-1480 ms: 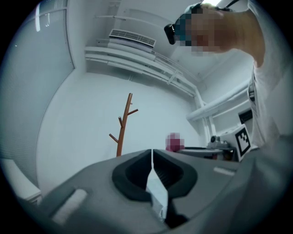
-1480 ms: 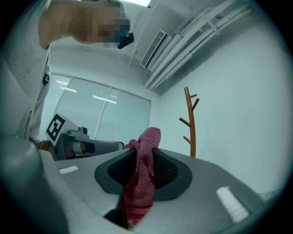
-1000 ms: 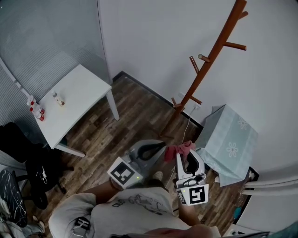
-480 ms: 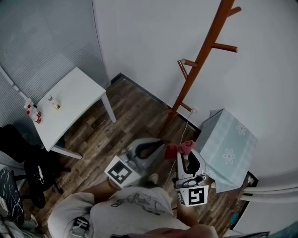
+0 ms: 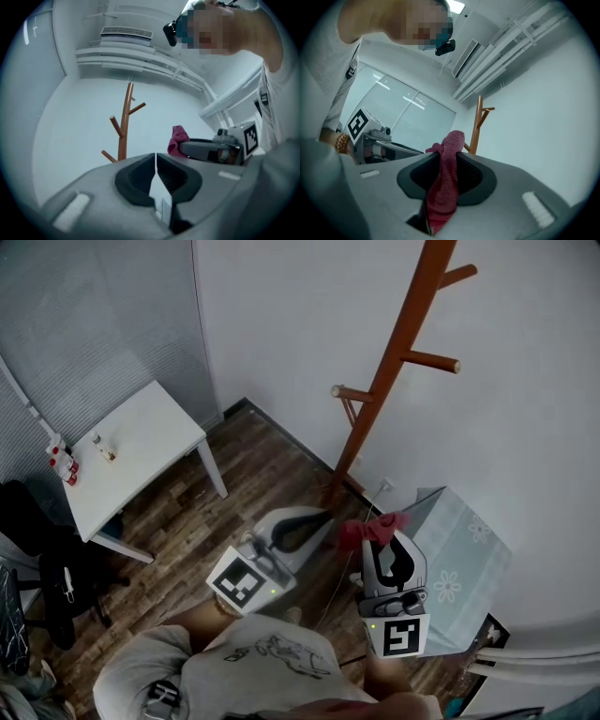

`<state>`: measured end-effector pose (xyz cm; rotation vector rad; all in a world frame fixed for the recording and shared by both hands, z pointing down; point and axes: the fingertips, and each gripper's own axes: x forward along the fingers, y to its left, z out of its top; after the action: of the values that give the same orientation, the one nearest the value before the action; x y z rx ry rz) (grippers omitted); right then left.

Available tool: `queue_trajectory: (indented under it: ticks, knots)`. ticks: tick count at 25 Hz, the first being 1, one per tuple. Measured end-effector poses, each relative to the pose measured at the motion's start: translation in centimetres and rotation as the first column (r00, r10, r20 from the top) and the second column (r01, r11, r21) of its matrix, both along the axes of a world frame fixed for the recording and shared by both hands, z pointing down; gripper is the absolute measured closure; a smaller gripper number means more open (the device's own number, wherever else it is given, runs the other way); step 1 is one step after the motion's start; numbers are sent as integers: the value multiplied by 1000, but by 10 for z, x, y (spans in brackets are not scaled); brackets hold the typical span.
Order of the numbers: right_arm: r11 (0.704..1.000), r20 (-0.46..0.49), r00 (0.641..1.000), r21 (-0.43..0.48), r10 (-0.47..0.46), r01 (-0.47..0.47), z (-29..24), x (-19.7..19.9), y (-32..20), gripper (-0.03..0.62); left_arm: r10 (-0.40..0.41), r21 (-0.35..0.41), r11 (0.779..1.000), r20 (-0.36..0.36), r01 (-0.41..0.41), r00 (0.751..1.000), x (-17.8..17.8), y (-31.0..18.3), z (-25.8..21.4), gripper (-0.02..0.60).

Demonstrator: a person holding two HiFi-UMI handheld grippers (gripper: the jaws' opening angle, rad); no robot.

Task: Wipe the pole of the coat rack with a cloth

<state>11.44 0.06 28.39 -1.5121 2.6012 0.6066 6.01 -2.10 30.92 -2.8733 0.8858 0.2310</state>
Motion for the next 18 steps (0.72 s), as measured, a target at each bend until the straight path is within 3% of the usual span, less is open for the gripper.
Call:
queue_trajectory:
  ticks: [5,10,18]
  knots:
    - [996,-126,992,90,2,10,-42,-9,-24,490,-28,49,998,19,27,999,-5,-33,-36,569]
    - [980,-277,960,196,27,29,-95,-32,-38,490,-20,112,994,52,15,998,-14,-58,-76,548]
    - [919,-459,876,392,151,47,-186,-51,-49,490,-17,154,988,87,3,996,-30,-90,-107,541]
